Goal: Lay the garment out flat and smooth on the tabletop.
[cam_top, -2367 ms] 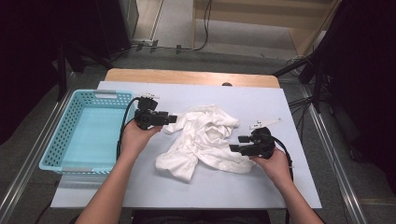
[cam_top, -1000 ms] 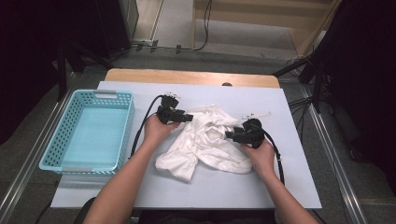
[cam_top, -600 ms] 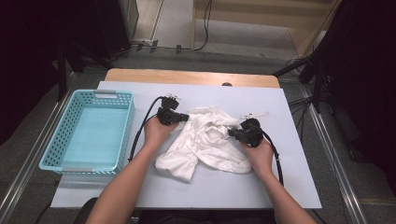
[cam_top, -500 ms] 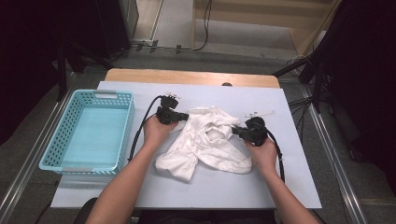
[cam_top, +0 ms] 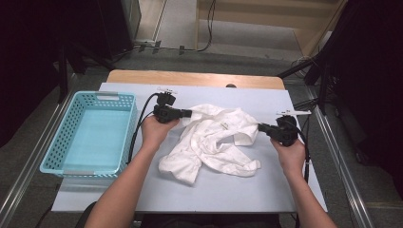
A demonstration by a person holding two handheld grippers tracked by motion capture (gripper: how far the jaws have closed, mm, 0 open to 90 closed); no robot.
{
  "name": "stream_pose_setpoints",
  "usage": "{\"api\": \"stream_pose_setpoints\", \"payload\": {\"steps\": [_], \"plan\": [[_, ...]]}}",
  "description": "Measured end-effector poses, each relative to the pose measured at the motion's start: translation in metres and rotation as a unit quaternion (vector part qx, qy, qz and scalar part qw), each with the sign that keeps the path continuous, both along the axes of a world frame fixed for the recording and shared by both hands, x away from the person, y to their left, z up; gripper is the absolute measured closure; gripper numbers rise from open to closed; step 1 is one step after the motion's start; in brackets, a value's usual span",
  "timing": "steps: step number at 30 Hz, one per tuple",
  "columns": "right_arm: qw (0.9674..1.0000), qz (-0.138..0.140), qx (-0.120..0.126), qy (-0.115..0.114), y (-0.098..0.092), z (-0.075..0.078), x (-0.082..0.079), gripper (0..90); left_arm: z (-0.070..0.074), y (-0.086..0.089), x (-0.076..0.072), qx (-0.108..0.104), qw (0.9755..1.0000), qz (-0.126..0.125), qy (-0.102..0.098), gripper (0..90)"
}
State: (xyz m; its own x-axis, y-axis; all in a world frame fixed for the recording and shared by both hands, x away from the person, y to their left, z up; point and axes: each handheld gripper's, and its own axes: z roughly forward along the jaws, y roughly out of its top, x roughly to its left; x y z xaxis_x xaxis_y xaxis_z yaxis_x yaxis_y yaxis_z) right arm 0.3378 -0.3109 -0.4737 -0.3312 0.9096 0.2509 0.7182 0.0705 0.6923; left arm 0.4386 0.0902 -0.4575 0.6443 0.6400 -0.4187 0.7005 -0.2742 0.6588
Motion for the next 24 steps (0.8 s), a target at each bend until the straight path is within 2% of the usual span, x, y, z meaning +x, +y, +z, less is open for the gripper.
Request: {"api": "stream_pose_setpoints", "payload": {"steps": [3,7,11,15,19,24], "plan": [[1.0,-0.006,0.004,-0.001,-0.009,0.004,-0.002,83.8,-0.001,0.003,0.001,-0.007,0.9999,0.001,0.01,86.8],[1.0,-0.008,0.001,-0.003,-0.015,0.008,-0.004,83.8,-0.001,0.004,0.0,-0.01,0.9999,-0.001,0.012,86.8],[0.9999,-0.012,-0.005,-0.01,-0.025,0.015,-0.008,83.8,-0.001,0.001,-0.003,-0.013,0.9998,-0.01,0.014,87.0],[0.9995,-0.025,-0.01,-0.015,-0.039,0.019,-0.011,83.9,-0.002,-0.008,-0.006,-0.005,0.9998,-0.019,0.011,87.1],[0.9994,-0.028,-0.012,-0.015,-0.046,0.02,-0.011,83.8,-0.003,-0.012,-0.006,-0.009,0.9997,-0.02,0.014,87.0],[0.999,-0.027,-0.033,-0.008,-0.059,0.022,-0.002,83.8,0.002,-0.016,0.002,-0.012,0.9995,-0.016,0.024,87.0]]}}
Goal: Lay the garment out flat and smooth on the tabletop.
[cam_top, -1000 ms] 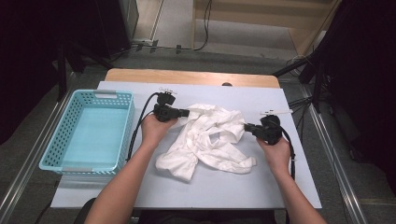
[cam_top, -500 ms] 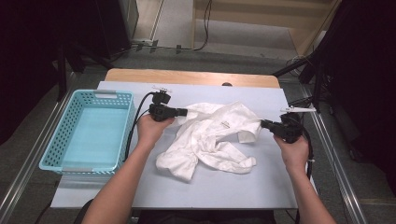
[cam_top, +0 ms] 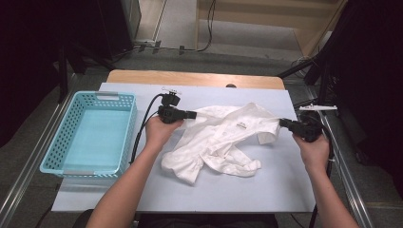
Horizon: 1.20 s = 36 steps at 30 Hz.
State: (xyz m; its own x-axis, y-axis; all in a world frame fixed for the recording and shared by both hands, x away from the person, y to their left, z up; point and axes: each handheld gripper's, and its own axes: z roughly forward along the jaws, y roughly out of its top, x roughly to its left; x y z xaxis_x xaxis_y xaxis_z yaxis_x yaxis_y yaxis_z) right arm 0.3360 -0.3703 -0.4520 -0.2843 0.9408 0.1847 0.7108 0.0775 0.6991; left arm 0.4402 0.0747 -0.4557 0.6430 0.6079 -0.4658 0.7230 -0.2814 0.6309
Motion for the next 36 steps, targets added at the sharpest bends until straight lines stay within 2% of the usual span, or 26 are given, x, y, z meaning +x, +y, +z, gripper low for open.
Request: {"api": "stream_pose_setpoints", "payload": {"steps": [5,9,13,14,16,18,19,20,21,22,23,25,26,28,33,36], "plan": [[1.0,-0.006,-0.007,0.0,-0.018,0.008,0.011,83.9,0.01,-0.008,0.005,0.007,1.0,-0.001,-0.004,87.2],[0.9998,-0.015,-0.012,0.001,-0.03,0.019,0.025,84.0,0.012,-0.011,0.01,0.012,0.9999,-0.002,0.002,87.1],[0.9999,-0.006,-0.015,0.004,-0.03,0.029,0.039,83.9,0.011,-0.009,0.019,0.013,0.9998,0.003,0.017,87.0],[0.9999,-0.002,-0.016,0.004,-0.028,0.031,0.044,84.0,0.013,-0.004,0.025,0.006,0.9996,0.008,0.028,87.0],[0.9998,0.005,-0.018,0.007,-0.024,0.035,0.053,83.9,0.018,0.002,0.031,-0.001,0.9996,0.012,0.027,87.0],[0.9998,0.01,-0.018,0.005,-0.02,0.038,0.062,83.9,0.026,0.007,0.039,-0.002,0.9995,0.029,0.007,86.9],[0.9998,0.01,-0.018,0.005,-0.02,0.038,0.062,83.9,0.026,0.007,0.039,-0.002,0.9995,0.029,0.007,86.5],[0.9998,0.002,-0.015,0.009,-0.017,0.041,0.074,83.7,0.032,0.013,0.054,0.012,0.9967,0.076,-0.027,79.0],[0.9997,-0.008,-0.016,0.015,-0.015,0.042,0.084,82.5,0.032,0.013,0.054,0.012,0.9967,0.076,-0.027,67.0],[0.9996,-0.017,-0.017,0.015,-0.013,0.041,0.089,78.2,0.03,0.018,0.066,0.014,0.9941,0.105,-0.022,59.8],[0.9992,-0.032,-0.019,0.013,-0.009,0.038,0.096,68.3,0.028,0.019,0.068,0.009,0.994,0.108,-0.016,60.7],[0.999,-0.038,-0.019,0.014,-0.005,0.035,0.101,64.1,0.027,0.02,0.069,0.011,0.9941,0.106,-0.016,60.7],[0.9989,-0.035,-0.029,0.009,-0.001,0.033,0.102,61.1,0.025,0.018,0.067,0.039,0.9947,0.091,-0.026,60.6],[0.9989,-0.025,-0.04,0.004,0.002,0.032,0.101,60.1,0.023,0.016,0.064,0.056,0.9948,0.078,-0.034,59.5],[0.9994,-0.012,-0.033,0.003,0.006,0.028,0.095,59.1,0.02,0.014,0.058,0.042,0.9969,0.059,-0.028,56.8],[0.9996,-0.006,-0.029,0.003,0.008,0.027,0.092,55.8,0.02,0.012,0.054,0.041,0.9973,0.054,-0.029,55.2]]}}
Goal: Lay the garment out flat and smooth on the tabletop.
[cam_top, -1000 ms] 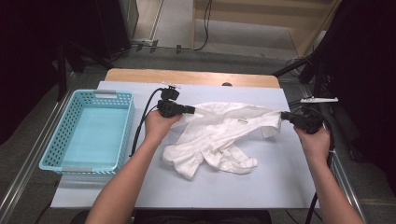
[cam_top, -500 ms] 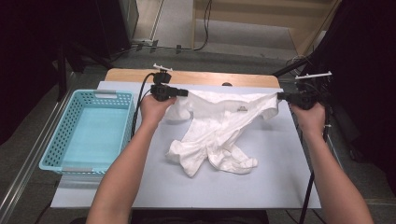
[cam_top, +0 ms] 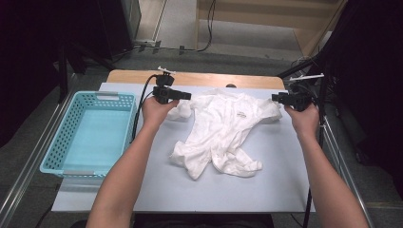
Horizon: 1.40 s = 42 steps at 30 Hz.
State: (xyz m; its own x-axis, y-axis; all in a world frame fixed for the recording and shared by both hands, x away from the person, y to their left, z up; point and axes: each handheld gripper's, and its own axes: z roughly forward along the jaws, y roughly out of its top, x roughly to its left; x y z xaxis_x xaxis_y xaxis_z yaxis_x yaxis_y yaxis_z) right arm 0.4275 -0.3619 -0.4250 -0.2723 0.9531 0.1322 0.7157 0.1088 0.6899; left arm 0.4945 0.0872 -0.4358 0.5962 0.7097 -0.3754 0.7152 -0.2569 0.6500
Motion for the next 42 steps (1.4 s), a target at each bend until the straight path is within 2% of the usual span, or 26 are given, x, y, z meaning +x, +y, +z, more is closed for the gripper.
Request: {"api": "stream_pose_setpoints", "payload": {"steps": [8,11,14,16,17,20,23,24,26,29,34,42], "plan": [[0.9996,0.023,0.016,0.003,0.003,-0.005,-0.015,48.2,0.001,0.0,-0.013,-0.018,0.9997,-0.017,0.005,48.5],[0.9989,0.03,0.036,0.004,0.004,-0.008,-0.021,46.5,0.003,0.001,-0.02,-0.024,0.9994,-0.026,0.0,47.1],[0.9983,0.038,0.044,-0.002,0.006,-0.01,-0.027,45.2,0.003,0.002,-0.026,-0.027,0.9991,-0.032,0.002,46.1],[0.9978,0.044,0.049,0.003,0.006,-0.012,-0.03,42.9,0.003,0.004,-0.031,-0.03,0.999,-0.033,0.003,45.3],[0.9976,0.044,0.052,0.008,0.007,-0.012,-0.033,42.1,0.003,0.004,-0.031,-0.03,0.999,-0.033,0.003,45.0],[0.997,0.041,0.065,0.004,0.008,-0.014,-0.042,41.6,0.004,0.005,-0.042,-0.028,0.9985,-0.048,0.001,43.3],[0.9971,0.04,0.065,0.004,0.01,-0.017,-0.05,40.6,0.004,0.005,-0.048,-0.023,0.9982,-0.056,-0.002,41.9],[0.9972,0.042,0.062,0.005,0.01,-0.018,-0.052,40.4,0.004,0.005,-0.053,-0.024,0.9976,-0.065,-0.004,41.0],[0.9973,0.044,0.059,0.003,0.01,-0.02,-0.056,40.2,0.002,0.005,-0.057,-0.03,0.9973,-0.067,-0.002,40.3],[0.9966,0.045,0.068,0.007,0.009,-0.024,-0.06,39.9,0.0,0.007,-0.062,-0.04,0.9966,-0.071,-0.002,40.0],[0.9964,0.041,0.074,0.006,0.004,-0.027,-0.064,37.9,-0.004,0.006,-0.069,-0.041,0.9964,-0.075,-0.003,40.0],[0.9969,0.04,0.067,0.013,0.001,-0.034,-0.067,35.1,-0.006,0.008,-0.079,-0.045,0.9958,-0.079,-0.006,40.0]]}}
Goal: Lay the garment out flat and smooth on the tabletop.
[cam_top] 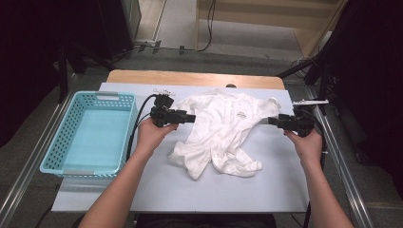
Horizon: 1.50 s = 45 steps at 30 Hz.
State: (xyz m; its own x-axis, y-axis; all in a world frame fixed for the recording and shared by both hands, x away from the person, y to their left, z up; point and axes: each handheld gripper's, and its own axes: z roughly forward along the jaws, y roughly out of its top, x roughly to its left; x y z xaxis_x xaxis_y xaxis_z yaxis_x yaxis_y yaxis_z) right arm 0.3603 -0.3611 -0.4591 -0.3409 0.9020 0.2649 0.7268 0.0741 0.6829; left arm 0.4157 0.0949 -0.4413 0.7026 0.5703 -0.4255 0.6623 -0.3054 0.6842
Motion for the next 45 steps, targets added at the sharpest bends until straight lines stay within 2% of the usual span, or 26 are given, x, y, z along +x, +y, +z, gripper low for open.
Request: {"api": "stream_pose_setpoints", "payload": {"steps": [7,13,19,24,33,35,39,44,45], "plan": [[0.9999,-0.001,0.008,0.015,-0.006,-0.013,0.002,35.2,-0.003,0.001,-0.016,0.003,0.9999,-0.012,0.0,39.7],[0.9997,-0.007,0.015,0.016,-0.009,-0.016,0.005,35.8,-0.004,0.006,-0.028,0.004,0.9999,-0.015,-0.004,39.6],[0.9998,-0.004,0.007,0.02,0.0,-0.022,0.011,36.0,-0.004,0.011,-0.035,0.002,0.9999,-0.011,-0.007,39.3],[0.9997,0.009,0.01,0.021,0.013,-0.021,0.012,36.0,-0.011,0.014,-0.042,0.013,0.9999,-0.007,-0.006,38.7],[0.9989,0.043,-0.002,0.018,0.037,-0.02,0.001,36.0,-0.027,0.012,-0.049,0.038,0.9993,-0.002,0.003,38.7],[0.9985,0.05,-0.004,0.023,0.04,-0.021,-0.001,36.0,-0.03,0.011,-0.05,0.043,0.9991,-0.003,0.003,38.7],[0.9981,0.059,-0.003,0.017,0.046,-0.022,-0.008,36.2,-0.034,0.011,-0.05,0.045,0.999,0.002,0.005,38.7],[0.9969,0.075,-0.004,0.023,0.053,-0.025,-0.017,37.0,-0.038,0.011,-0.048,0.05,0.9987,0.004,0.009,38.7],[0.9964,0.083,-0.004,0.018,0.055,-0.026,-0.021,37.8,-0.039,0.011,-0.048,0.051,0.9987,0.004,0.009,38.8]]}}
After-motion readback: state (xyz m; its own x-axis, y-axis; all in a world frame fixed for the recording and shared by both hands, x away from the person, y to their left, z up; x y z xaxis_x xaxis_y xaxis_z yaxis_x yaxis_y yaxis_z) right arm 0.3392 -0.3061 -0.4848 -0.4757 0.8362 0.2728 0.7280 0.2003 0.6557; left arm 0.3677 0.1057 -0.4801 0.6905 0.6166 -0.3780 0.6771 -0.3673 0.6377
